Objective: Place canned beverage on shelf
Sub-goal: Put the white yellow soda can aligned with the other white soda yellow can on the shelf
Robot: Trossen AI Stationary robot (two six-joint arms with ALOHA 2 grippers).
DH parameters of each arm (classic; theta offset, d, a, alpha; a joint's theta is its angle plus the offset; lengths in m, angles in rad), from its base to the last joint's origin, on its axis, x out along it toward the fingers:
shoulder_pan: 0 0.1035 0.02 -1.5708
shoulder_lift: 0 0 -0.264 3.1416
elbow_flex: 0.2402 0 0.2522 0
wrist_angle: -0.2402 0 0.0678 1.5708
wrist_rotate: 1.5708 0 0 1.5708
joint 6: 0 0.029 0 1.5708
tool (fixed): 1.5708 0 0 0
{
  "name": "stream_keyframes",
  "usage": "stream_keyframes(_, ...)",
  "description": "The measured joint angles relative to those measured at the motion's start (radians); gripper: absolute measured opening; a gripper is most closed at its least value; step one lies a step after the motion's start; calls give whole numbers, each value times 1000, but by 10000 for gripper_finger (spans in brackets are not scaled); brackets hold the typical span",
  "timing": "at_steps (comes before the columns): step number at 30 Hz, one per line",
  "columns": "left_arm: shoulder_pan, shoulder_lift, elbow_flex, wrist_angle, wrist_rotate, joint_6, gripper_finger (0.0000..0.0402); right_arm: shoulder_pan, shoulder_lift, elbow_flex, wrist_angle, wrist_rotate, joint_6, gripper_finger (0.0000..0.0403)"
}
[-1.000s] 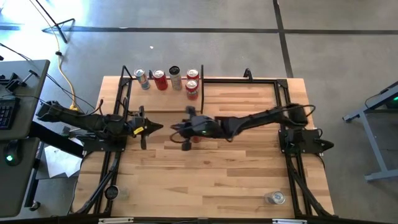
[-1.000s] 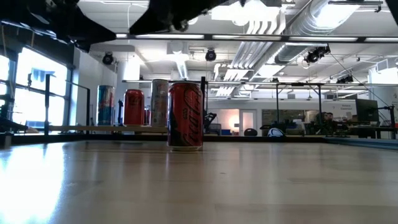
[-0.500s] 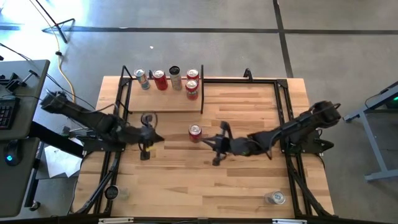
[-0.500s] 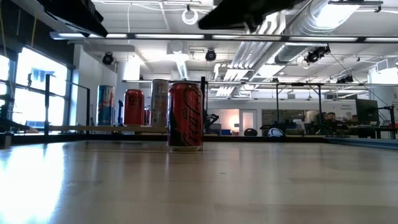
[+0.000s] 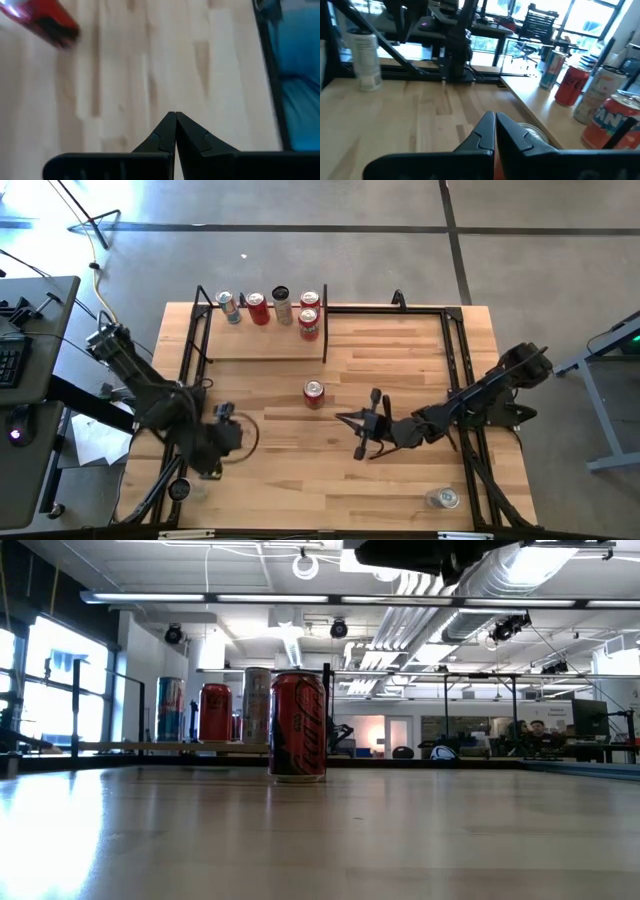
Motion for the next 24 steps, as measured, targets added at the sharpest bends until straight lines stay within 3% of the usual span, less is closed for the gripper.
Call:
stream_keyframes(12, -242, 244, 282, -358, 122, -464, 0, 25, 1, 0, 36, 32, 15, 0)
stream_keyframes(15, -280, 269, 305, -427, 161, -571, 0, 25, 1, 0, 35, 32, 15, 0)
stream_keyframes(24, -360, 273, 310, -429, 312, -775, 0, 25, 1, 0, 24, 31, 16, 0)
